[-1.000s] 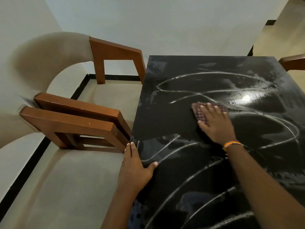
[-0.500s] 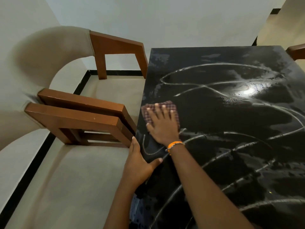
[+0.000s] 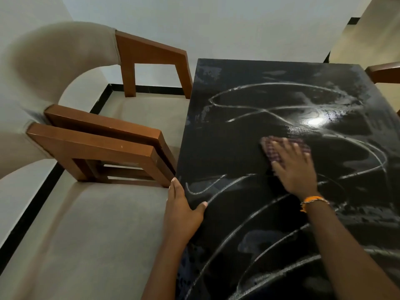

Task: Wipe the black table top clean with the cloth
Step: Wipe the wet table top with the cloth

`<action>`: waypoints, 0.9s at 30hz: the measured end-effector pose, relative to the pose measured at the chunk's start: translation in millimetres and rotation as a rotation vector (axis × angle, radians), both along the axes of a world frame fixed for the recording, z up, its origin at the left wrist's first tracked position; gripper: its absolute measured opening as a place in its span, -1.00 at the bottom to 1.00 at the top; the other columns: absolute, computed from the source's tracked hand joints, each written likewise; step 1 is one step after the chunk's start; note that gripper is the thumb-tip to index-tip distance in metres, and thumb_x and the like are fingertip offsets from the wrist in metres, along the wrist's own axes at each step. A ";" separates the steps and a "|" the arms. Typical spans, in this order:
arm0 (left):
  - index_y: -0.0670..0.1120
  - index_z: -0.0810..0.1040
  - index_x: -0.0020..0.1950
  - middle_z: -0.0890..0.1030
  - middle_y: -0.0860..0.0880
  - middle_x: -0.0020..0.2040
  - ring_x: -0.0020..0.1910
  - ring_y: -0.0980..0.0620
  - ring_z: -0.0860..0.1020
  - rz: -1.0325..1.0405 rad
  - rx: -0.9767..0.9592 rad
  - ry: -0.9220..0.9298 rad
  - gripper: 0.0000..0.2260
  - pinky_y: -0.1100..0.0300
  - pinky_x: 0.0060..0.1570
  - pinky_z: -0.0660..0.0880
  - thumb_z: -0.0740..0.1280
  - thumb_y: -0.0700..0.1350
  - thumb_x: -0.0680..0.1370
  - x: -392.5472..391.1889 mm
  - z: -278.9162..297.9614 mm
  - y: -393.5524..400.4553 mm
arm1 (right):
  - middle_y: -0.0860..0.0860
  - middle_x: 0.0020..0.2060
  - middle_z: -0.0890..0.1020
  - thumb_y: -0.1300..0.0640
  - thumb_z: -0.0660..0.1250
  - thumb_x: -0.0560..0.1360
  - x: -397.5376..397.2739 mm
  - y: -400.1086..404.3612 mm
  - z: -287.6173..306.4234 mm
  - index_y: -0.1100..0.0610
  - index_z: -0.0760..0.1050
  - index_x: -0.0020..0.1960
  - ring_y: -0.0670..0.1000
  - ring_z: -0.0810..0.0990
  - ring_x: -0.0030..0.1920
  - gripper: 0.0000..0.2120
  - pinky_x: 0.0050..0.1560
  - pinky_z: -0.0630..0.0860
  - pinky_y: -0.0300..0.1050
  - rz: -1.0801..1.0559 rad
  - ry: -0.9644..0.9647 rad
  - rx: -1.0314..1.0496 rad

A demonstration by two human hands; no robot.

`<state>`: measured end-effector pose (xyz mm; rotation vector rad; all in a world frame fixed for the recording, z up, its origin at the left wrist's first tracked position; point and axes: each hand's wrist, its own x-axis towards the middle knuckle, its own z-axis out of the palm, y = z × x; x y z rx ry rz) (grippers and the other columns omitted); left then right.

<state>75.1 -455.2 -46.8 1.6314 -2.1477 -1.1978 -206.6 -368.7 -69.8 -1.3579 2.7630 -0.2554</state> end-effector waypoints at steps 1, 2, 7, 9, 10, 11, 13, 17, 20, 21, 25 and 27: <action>-0.04 -0.21 0.52 -0.09 0.03 0.56 0.52 -0.01 0.03 -0.008 0.005 -0.014 -0.08 0.03 0.46 0.14 0.41 0.05 0.44 0.7 -0.7 -0.5 | 0.03 0.53 0.12 -0.05 0.10 0.57 -14.4 14.7 1.0 -0.04 0.12 0.51 0.10 0.08 0.53 -0.48 0.49 -0.01 0.12 -0.089 -0.016 -0.005; -0.03 -0.22 0.52 -0.11 0.03 0.56 0.52 -0.01 0.02 -0.021 0.010 -0.030 -0.05 0.02 0.46 0.13 0.42 0.07 0.42 1.2 -2.0 -0.8 | 0.04 0.54 0.11 -0.01 0.14 0.57 -24.8 25.6 1.8 -0.03 0.11 0.51 0.12 0.07 0.53 -0.47 0.50 -0.02 0.15 -0.174 -0.037 -0.015; 0.01 -0.28 0.50 -0.21 0.02 0.55 0.52 -0.07 -0.06 -0.084 -0.010 -0.109 0.06 -0.04 0.45 0.07 0.44 0.22 0.33 -0.4 -7.8 -0.3 | 0.10 0.54 0.08 0.02 0.15 0.58 -18.3 20.8 -0.2 0.02 0.10 0.52 0.20 0.02 0.52 -0.46 0.49 -0.09 0.22 -0.395 -0.071 -0.061; 0.01 -0.28 0.50 -0.22 -0.01 0.54 0.52 -0.10 -0.10 -0.093 -0.020 -0.147 0.06 -0.05 0.45 0.03 0.43 0.24 0.33 -3.5 -7.1 1.3 | 0.09 0.54 0.06 0.00 0.14 0.57 5.6 1.1 -0.9 0.00 0.08 0.52 0.19 0.00 0.53 -0.45 0.49 -0.11 0.23 -0.338 -0.079 -0.061; 0.00 -0.27 0.50 -0.22 -0.03 0.54 0.52 -0.10 -0.12 -0.085 -0.026 -0.155 0.05 -0.05 0.46 0.01 0.42 0.23 0.34 -5.6 -6.0 2.4 | 0.07 0.55 0.04 -0.01 0.13 0.57 19.7 -10.3 -1.0 -0.02 0.06 0.53 0.18 -0.02 0.53 -0.44 0.49 -0.12 0.21 -0.277 -0.078 -0.052; -0.02 -0.26 0.51 -0.21 -0.05 0.55 0.52 -0.09 -0.14 -0.073 -0.045 -0.158 0.02 -0.04 0.46 -0.02 0.42 0.22 0.36 -8.0 -4.9 4.7 | 0.06 0.55 0.03 -0.03 0.12 0.57 34.5 -22.3 -0.9 -0.04 0.04 0.53 0.16 -0.03 0.54 -0.43 0.49 -0.14 0.20 -0.202 -0.077 -0.034; -0.08 -0.22 0.51 -0.18 -0.08 0.55 0.52 -0.06 -0.19 -0.061 -0.134 -0.154 -0.05 0.01 0.46 -0.10 0.39 0.15 0.41 -16.5 -1.3 13.8 | 0.02 0.55 0.01 -0.05 0.11 0.56 65.5 -46.2 0.6 -0.06 0.01 0.53 0.13 -0.05 0.54 -0.42 0.48 -0.15 0.16 -0.011 -0.090 -0.013; -0.17 -0.17 0.51 -0.15 -0.12 0.55 0.51 -0.06 -0.22 -0.099 -0.247 -0.111 -0.16 0.08 0.45 -0.18 0.34 0.04 0.49 -49.7 5.5 40.8 | -0.03 0.55 -0.01 -0.06 0.11 0.57 92.8 -65.3 4.2 -0.09 0.00 0.52 0.08 -0.11 0.55 -0.43 0.48 -0.22 0.13 0.395 -0.154 0.055; -0.17 -0.17 0.51 -0.13 -0.11 0.55 0.51 -0.04 -0.22 -0.184 -0.244 -0.090 -0.19 0.10 0.46 -0.17 0.32 0.01 0.51 -84.3 8.6 65.2 | -0.04 0.55 -0.03 -0.09 0.07 0.59 59.4 -42.6 2.6 -0.10 -0.02 0.52 0.05 -0.12 0.55 -0.45 0.50 -0.21 0.10 0.488 -0.135 0.085; -0.16 -0.16 0.51 -0.11 -0.10 0.55 0.52 -0.03 -0.22 -0.220 -0.246 -0.099 -0.20 0.09 0.46 -0.18 0.31 0.00 0.51 -95.3 8.3 73.3 | -0.05 0.55 -0.03 -0.09 0.07 0.59 44.1 -29.5 2.2 -0.10 -0.02 0.52 0.04 -0.12 0.55 -0.45 0.50 -0.21 0.09 0.482 -0.136 0.081; -0.13 -0.01 0.52 0.05 -0.06 0.55 0.52 -0.03 -0.17 -0.359 -0.259 -0.112 -0.28 0.06 0.45 -0.20 0.31 0.02 0.51 -127.0 9.2 95.6 | -0.07 0.55 -0.03 -0.07 0.11 0.57 -25.3 34.3 3.3 -0.13 -0.01 0.52 0.00 -0.09 0.55 -0.44 0.50 -0.19 0.05 0.305 -0.090 0.048; -0.12 0.07 0.51 0.11 -0.05 0.54 0.52 -0.03 -0.16 -0.411 -0.227 -0.081 -0.32 0.05 0.45 -0.20 0.33 0.01 0.50 -151.7 11.3 113.9 | -0.06 0.55 -0.01 -0.05 0.12 0.57 -78.3 82.9 3.9 -0.11 0.00 0.52 0.01 -0.06 0.55 -0.44 0.50 -0.14 0.03 0.163 -0.042 0.043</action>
